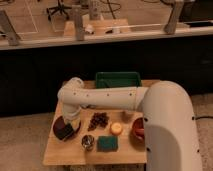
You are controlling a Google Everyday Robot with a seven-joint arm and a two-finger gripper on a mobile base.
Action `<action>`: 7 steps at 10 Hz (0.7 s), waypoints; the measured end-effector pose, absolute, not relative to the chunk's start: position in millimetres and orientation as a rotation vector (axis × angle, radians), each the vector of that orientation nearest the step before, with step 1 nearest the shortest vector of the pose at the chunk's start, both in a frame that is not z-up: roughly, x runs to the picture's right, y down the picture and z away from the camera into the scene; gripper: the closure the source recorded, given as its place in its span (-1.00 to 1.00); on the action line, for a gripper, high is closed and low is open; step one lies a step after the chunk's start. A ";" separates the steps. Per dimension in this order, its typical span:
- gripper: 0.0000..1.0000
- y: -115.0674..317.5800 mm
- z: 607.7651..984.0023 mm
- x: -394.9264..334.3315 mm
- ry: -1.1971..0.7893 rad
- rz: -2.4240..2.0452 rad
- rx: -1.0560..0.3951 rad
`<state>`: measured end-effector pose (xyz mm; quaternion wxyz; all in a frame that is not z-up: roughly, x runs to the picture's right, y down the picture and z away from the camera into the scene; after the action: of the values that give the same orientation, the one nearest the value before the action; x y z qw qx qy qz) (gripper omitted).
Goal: Wipe purple bowl with eraser
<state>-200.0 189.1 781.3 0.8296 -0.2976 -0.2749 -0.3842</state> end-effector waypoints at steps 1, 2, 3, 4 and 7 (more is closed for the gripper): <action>0.70 192.7 777.7 -207.1 -0.601 -0.829 -0.633; 0.70 195.9 775.1 -213.6 -0.617 -0.842 -0.634; 0.70 198.5 773.4 -220.6 -0.633 -0.855 -0.636; 0.70 201.0 773.8 -226.4 -0.647 -0.864 -0.639; 0.70 202.1 783.6 -245.6 -0.686 -0.878 -0.637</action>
<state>-245.6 202.1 783.6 0.8011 -0.2970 -0.3201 -0.4094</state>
